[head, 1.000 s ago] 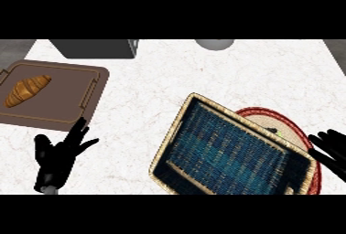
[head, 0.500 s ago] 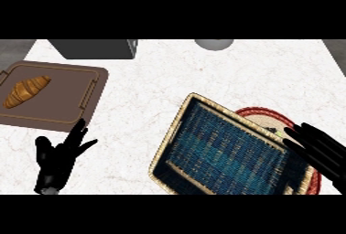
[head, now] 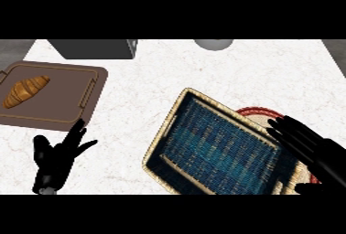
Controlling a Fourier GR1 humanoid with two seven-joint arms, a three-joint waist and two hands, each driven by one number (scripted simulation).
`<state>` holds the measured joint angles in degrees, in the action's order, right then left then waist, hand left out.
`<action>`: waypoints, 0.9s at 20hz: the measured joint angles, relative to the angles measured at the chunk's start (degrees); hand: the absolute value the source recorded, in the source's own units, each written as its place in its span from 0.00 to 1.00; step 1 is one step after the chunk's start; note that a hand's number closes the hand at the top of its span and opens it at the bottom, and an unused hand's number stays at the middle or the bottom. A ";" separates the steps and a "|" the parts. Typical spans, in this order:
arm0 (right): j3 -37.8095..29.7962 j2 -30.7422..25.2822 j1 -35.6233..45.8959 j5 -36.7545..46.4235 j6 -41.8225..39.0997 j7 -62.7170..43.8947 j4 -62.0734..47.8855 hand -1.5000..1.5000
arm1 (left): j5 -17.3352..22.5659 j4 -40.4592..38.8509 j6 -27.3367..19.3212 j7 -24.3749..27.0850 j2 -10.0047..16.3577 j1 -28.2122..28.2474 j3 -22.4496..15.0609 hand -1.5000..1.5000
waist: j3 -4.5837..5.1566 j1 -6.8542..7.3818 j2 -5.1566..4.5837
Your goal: Pick the tomato from the placemat and place it in the basket
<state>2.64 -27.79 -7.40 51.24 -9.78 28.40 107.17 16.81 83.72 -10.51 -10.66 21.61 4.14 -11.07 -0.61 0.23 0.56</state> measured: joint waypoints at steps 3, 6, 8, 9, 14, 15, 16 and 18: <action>0.58 0.90 1.22 1.30 1.10 0.41 -1.58 0.00 | -0.42 0.24 0.29 0.35 -0.29 0.43 0.07 0.50 | 0.06 -0.03 0.15; 1.13 1.47 2.43 3.15 1.99 0.20 -3.28 0.00 | -0.50 -0.95 0.94 1.04 -0.34 -0.02 0.87 0.50 | 0.12 -0.12 0.23; 1.60 2.02 3.45 4.85 2.84 -0.37 -5.21 0.00 | -0.10 0.00 1.42 0.23 -0.25 0.25 0.99 0.50 | 0.24 0.02 0.27; 1.85 2.26 3.96 5.67 3.04 -0.83 -5.89 0.00 | -0.42 -0.22 1.34 0.33 -0.39 0.22 0.97 0.50 | 0.29 0.02 0.33; 3.18 3.17 4.24 8.82 3.12 -2.10 -8.89 0.00 | -0.72 -0.62 1.54 -0.58 -0.52 -0.22 1.78 0.50 | 0.07 -0.13 0.09; 3.64 3.61 4.18 9.43 3.11 -2.52 -9.09 0.00 | -0.72 -0.28 1.59 -0.65 -0.67 0.05 1.84 0.50 | 0.05 -0.14 0.07; 3.61 3.65 4.26 9.52 3.14 -2.39 -9.30 0.00 | -0.71 -1.15 2.12 0.68 -0.87 0.07 2.16 0.50 | 0.01 -0.21 0.07; 4.26 4.49 5.00 10.43 3.45 -2.63 -10.47 0.00 | -1.05 -0.24 1.82 -0.62 -0.84 0.15 2.12 0.50 | 0.01 -0.14 0.03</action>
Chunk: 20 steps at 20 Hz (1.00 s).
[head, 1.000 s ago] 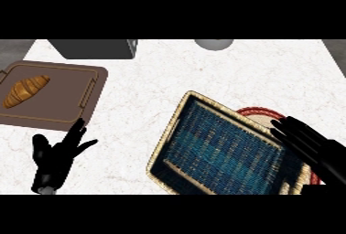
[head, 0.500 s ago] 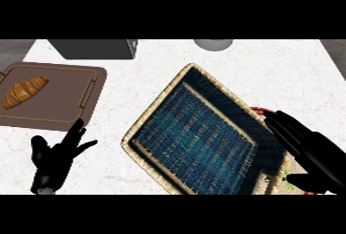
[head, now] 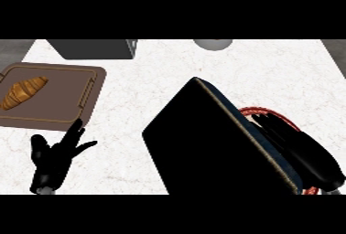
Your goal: Pick the tomato from the placemat and place it in the basket
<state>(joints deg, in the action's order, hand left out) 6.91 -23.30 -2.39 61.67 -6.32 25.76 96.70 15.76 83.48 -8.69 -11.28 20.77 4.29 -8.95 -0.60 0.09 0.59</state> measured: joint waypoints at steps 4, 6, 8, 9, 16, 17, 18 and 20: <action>0.59 1.68 1.88 1.22 1.78 0.50 -3.65 0.00 | -0.61 -0.53 0.31 -0.43 -0.15 -0.53 0.40 0.50 | -0.05 0.05 -0.04; 0.43 1.82 2.28 1.31 1.59 0.59 -3.97 0.00 | -0.52 -0.77 0.82 0.18 -0.38 -0.30 0.78 0.50 | -0.04 -0.02 -0.02; 0.63 2.44 2.72 1.46 1.13 0.10 -3.83 0.00 | -1.27 -0.61 0.58 0.35 -0.66 -0.08 0.64 0.50 | -0.10 -0.04 0.03; 0.62 2.58 2.59 1.60 1.36 0.15 -4.01 1.00 | -1.37 -0.46 0.44 0.06 -0.84 -0.01 0.69 0.50 | -0.12 -0.04 0.05; 0.52 1.86 4.21 4.95 7.97 4.13 -7.74 1.00 | -1.76 -0.72 1.15 0.94 -1.32 0.19 1.58 0.50 | -0.03 -0.09 0.12; 0.60 1.82 4.07 5.59 8.97 4.51 -8.15 1.00 | -1.84 -0.68 1.14 0.88 -1.44 0.26 1.64 0.50 | -0.02 -0.10 0.14; 0.88 2.13 4.21 6.49 10.01 4.62 -8.82 1.00 | -2.08 -0.13 1.03 0.37 -1.43 0.47 1.48 0.50 | 0.14 -0.07 0.23; 0.73 2.16 5.13 7.28 10.95 5.19 -9.84 1.00 | -2.22 1.17 0.87 -0.40 -1.59 1.16 1.35 0.50 | 0.36 -0.01 0.30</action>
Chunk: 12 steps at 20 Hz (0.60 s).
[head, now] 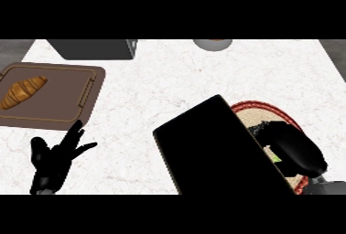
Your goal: Pick the tomato from the placemat and place it in the basket
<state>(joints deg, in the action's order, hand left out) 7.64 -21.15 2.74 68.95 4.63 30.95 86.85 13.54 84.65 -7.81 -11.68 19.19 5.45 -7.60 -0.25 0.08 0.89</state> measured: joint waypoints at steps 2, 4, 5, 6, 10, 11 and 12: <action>-0.22 0.13 0.89 0.49 0.68 0.53 -1.11 1.00 | -0.44 -0.38 -0.17 -0.58 -0.07 -0.48 0.29 0.50 | 0.02 -0.04 -0.03; -0.60 0.34 0.82 0.53 1.70 1.09 -1.17 1.00 | -0.37 0.53 0.01 -1.09 -0.19 0.03 0.43 0.50 | 0.01 -0.09 -0.08; -1.23 0.43 1.98 2.17 4.89 0.46 -0.96 1.00 | -0.30 0.73 0.16 -1.02 -0.30 0.14 0.28 0.50 | -0.10 0.06 -0.19; -2.30 0.21 3.86 3.96 8.59 -0.34 0.07 1.00 | -0.32 0.81 0.17 -1.21 -0.33 0.14 0.14 0.50 | -0.23 0.11 -0.17; -6.65 -1.90 11.59 10.66 21.45 -2.56 5.49 1.00 | 0.09 0.82 0.52 -1.50 -0.78 0.22 -0.41 0.50 | -0.39 0.76 1.12; -7.61 -2.49 13.31 12.20 24.31 -2.82 6.75 1.00 | 0.14 0.79 0.59 -1.58 -0.86 0.24 -0.54 0.50 | -0.45 1.00 1.37; -8.50 -3.04 14.99 13.77 27.25 -3.00 8.07 1.00 | 0.21 0.73 0.66 -1.65 -0.96 0.27 -0.67 0.50 | -0.50 1.23 1.53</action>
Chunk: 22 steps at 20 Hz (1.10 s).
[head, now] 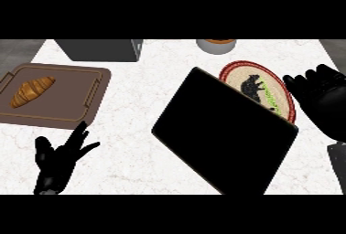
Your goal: Pick the tomato from the placemat and place it in the basket
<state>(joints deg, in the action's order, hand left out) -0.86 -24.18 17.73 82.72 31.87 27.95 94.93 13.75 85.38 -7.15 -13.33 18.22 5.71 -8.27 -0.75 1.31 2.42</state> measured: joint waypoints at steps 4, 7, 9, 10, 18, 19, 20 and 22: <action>-1.98 -1.65 5.46 6.35 12.19 0.77 4.72 1.00 | 0.24 0.23 0.40 -0.02 -0.40 -0.46 -0.56 0.50 | -0.34 1.62 -0.72; 0.24 -2.58 7.45 10.94 19.95 3.47 6.66 1.00 | 0.29 1.04 0.97 0.35 -0.64 -1.70 -1.19 0.50 | -0.44 4.03 -2.82; 2.35 -3.16 8.14 13.82 24.10 5.28 7.41 1.00 | 0.26 1.56 1.35 0.57 -0.79 -2.58 -1.65 0.50 | -0.51 5.44 -4.13; 3.34 -3.44 8.37 15.26 25.97 6.08 7.69 1.00 | 0.22 1.81 1.54 0.72 -0.86 -2.92 -1.89 0.50 | -0.56 6.02 -4.69; 11.20 -3.66 7.47 24.19 37.99 10.01 7.89 1.00 | -0.09 3.25 2.39 0.98 -0.85 -4.74 -3.07 0.50 | -1.18 8.78 -7.65; 12.02 -3.53 7.21 25.09 39.24 10.23 7.80 1.00 | -0.15 3.37 2.42 0.93 -0.82 -4.80 -3.17 0.50 | -1.26 8.87 -7.84; 12.89 -3.41 6.92 25.93 40.41 10.41 7.63 1.00 | -0.16 3.49 2.47 0.95 -0.82 -4.91 -3.26 0.50 | -1.32 9.08 -8.03; 14.74 -3.09 6.23 27.56 42.71 10.75 7.24 1.00 | -0.20 3.68 2.58 0.91 -0.74 -5.06 -3.40 0.50 | -1.40 9.31 -8.30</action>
<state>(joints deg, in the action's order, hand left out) 13.88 -27.27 23.96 110.28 74.59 38.70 102.17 13.55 89.06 -4.57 -12.42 17.49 0.66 -11.68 -2.15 10.62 -5.88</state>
